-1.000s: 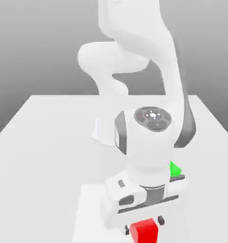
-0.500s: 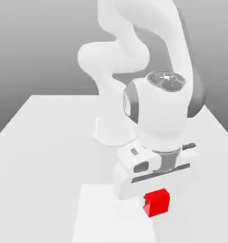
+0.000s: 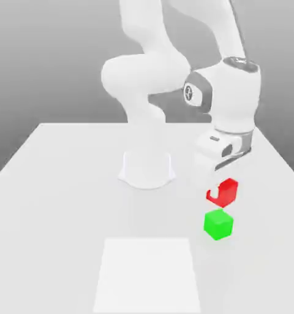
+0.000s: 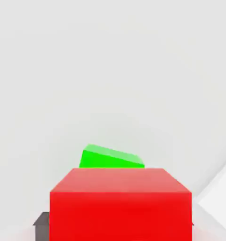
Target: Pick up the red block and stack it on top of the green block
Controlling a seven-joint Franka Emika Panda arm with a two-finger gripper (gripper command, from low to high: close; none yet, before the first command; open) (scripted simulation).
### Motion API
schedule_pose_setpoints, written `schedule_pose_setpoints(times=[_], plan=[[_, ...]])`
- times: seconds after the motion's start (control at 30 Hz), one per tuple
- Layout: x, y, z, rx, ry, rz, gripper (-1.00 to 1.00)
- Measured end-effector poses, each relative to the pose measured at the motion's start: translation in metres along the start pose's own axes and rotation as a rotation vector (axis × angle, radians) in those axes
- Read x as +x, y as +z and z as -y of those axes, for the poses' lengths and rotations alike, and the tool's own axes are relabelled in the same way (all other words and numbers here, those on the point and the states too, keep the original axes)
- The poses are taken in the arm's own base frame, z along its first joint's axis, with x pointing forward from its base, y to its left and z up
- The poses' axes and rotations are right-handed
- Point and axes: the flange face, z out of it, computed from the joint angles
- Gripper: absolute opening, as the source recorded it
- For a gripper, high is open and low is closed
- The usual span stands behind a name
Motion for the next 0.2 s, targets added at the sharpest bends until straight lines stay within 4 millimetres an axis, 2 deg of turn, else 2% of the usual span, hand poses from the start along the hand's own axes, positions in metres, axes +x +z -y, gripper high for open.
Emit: schedule_pose_setpoints(times=[0.1, 0.13, 0.2], plan=[[-0.002, 0.024, 0.000, 0.007, -0.001, 0.004, -1.00], [-0.003, 0.029, 0.001, 0.010, -0.002, 0.006, 1.00], [-0.003, 0.029, 0.001, 0.010, -0.001, 0.006, 1.00]])
